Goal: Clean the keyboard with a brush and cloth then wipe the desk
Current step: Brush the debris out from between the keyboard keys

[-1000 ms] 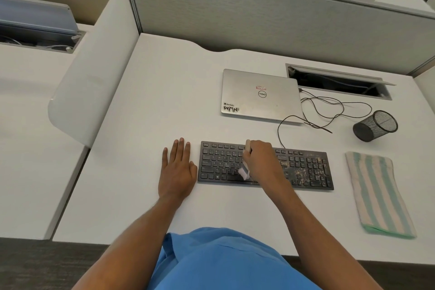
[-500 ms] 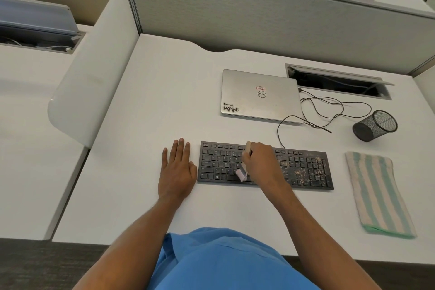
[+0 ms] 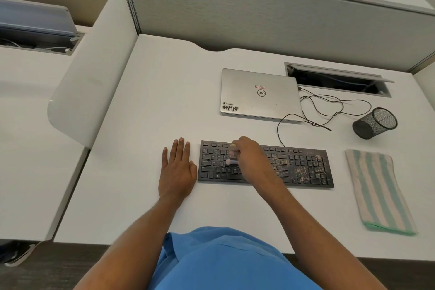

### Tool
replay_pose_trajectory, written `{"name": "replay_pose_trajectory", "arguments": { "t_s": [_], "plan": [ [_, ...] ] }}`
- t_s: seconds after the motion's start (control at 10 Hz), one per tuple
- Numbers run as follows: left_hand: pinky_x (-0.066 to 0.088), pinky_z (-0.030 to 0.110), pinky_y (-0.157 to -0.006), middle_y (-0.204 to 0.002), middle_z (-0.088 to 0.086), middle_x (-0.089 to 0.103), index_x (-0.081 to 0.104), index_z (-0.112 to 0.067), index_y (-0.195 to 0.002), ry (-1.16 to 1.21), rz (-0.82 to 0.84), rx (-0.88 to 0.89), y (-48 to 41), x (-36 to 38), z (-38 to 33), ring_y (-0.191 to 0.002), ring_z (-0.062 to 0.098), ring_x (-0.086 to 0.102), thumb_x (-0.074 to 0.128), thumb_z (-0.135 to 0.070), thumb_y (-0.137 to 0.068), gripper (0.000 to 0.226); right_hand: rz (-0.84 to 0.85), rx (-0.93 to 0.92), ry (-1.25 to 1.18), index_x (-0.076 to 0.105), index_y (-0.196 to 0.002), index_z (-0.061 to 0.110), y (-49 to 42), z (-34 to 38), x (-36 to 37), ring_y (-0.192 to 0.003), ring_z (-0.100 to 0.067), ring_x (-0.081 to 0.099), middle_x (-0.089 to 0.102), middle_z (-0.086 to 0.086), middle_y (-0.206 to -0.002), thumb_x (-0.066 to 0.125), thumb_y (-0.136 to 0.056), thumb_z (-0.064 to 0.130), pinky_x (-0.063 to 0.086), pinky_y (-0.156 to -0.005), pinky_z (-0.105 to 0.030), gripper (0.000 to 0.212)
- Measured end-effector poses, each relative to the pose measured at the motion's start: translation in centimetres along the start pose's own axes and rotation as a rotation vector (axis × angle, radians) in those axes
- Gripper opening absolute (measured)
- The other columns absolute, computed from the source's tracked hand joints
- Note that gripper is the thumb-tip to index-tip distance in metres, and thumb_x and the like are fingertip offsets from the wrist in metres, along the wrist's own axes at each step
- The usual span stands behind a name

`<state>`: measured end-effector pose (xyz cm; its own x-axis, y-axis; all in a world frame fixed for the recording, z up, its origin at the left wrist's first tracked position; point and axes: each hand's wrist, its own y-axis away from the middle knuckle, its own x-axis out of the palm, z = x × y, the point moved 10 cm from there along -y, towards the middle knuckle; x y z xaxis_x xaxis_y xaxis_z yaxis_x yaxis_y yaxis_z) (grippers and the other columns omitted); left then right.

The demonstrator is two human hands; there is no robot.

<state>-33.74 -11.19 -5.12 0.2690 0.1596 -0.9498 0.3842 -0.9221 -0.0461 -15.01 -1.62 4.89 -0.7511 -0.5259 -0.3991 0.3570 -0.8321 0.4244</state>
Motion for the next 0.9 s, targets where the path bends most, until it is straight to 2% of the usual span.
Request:
{"name": "replay_pose_trajectory", "arguments": {
  "t_s": [0.1,0.2,0.3,0.4,0.5,0.6,0.7,0.8,0.9],
  "plan": [
    [0.008,0.051,-0.133,-0.175,0.009,0.021,0.032,-0.011,-0.165,-0.009,0.000,0.003,0.0,0.0,0.0,-0.163,0.023,0.013,0.029,-0.032,-0.101,0.067,-0.102,-0.013,0.199,0.061,-0.104,0.013,0.5,0.2,-2.2,-0.105,-0.041,0.058,0.059,-0.014,-0.112,0.041,-0.093,0.018,0.052,-0.091,-0.060,0.024],
    [0.007,0.050,-0.133,-0.175,0.009,0.020,0.030,-0.011,-0.165,-0.009,0.005,0.006,0.1,0.1,0.0,-0.163,0.023,0.013,0.028,-0.032,-0.102,0.067,-0.132,-0.068,0.397,0.062,-0.105,0.013,0.7,1.1,-2.7,-0.097,-0.032,0.055,0.054,-0.006,-0.106,0.042,-0.097,0.011,0.052,-0.090,-0.051,0.021],
    [0.006,0.050,-0.133,-0.175,0.009,0.020,0.030,-0.011,-0.165,-0.007,0.002,0.005,0.0,0.0,0.0,-0.163,0.023,0.012,0.027,-0.033,-0.102,0.067,-0.095,-0.125,0.329,0.058,-0.093,0.028,1.0,2.8,-1.5,-0.096,-0.026,0.058,0.053,0.007,-0.103,0.045,-0.096,0.014,0.056,-0.088,-0.049,0.020],
    [0.005,0.049,-0.133,-0.175,0.009,0.020,0.031,-0.012,-0.165,-0.004,0.003,0.002,0.0,0.1,0.0,-0.163,0.022,0.012,0.028,-0.032,-0.102,0.067,-0.038,-0.151,0.258,0.057,-0.091,0.032,0.9,3.0,0.2,-0.103,-0.028,0.062,0.055,0.008,-0.105,0.046,-0.094,0.015,0.057,-0.087,-0.051,0.021],
    [0.005,0.049,-0.133,-0.175,0.009,0.020,0.031,-0.011,-0.165,0.003,0.000,0.000,0.0,0.0,0.0,-0.163,0.022,0.013,0.028,-0.032,-0.101,0.067,0.022,-0.122,0.194,0.058,-0.087,0.040,0.7,2.5,1.4,-0.105,-0.032,0.061,0.056,0.001,-0.111,0.044,-0.093,0.017,0.056,-0.087,-0.055,0.027],
    [0.005,0.049,-0.133,-0.175,0.009,0.020,0.031,-0.011,-0.165,0.005,0.001,-0.001,0.1,0.0,0.0,-0.163,0.022,0.012,0.028,-0.032,-0.101,0.067,0.006,-0.084,0.103,0.059,-0.084,0.043,0.9,1.9,0.4,-0.105,-0.034,0.062,0.059,-0.002,-0.110,0.044,-0.091,0.021,0.056,-0.087,-0.057,0.027],
    [0.006,0.050,-0.133,-0.175,0.008,0.020,0.030,-0.011,-0.165,0.001,0.005,-0.003,0.0,0.0,0.0,-0.163,0.022,0.012,0.028,-0.032,-0.102,0.067,-0.103,0.046,0.008,0.060,-0.091,0.030,0.9,0.0,-3.2,-0.091,-0.022,0.065,0.062,0.003,-0.096,0.047,-0.092,0.025,0.058,-0.088,-0.056,0.014],
    [0.005,0.049,-0.133,-0.175,0.008,0.020,0.030,-0.012,-0.165,-0.005,0.007,0.000,0.0,0.0,0.0,-0.163,0.022,0.012,0.027,-0.033,-0.102,0.067,-0.127,0.061,0.130,0.057,-0.076,0.027,0.8,-0.1,-5.0,-0.077,-0.016,0.065,0.061,0.003,-0.083,0.049,-0.090,0.025,0.060,-0.082,-0.054,0.016],
    [0.005,0.049,-0.133,-0.175,0.009,0.020,0.030,-0.011,-0.165,0.003,-0.001,0.003,0.0,0.0,-0.1,-0.163,0.022,0.012,0.026,-0.033,-0.101,0.067,-0.179,-0.083,0.391,0.052,-0.068,0.010,0.7,1.8,-6.5,-0.057,-0.012,0.057,0.059,-0.005,-0.071,0.052,-0.096,0.016,0.056,-0.059,-0.034,0.029]
  ]
}}
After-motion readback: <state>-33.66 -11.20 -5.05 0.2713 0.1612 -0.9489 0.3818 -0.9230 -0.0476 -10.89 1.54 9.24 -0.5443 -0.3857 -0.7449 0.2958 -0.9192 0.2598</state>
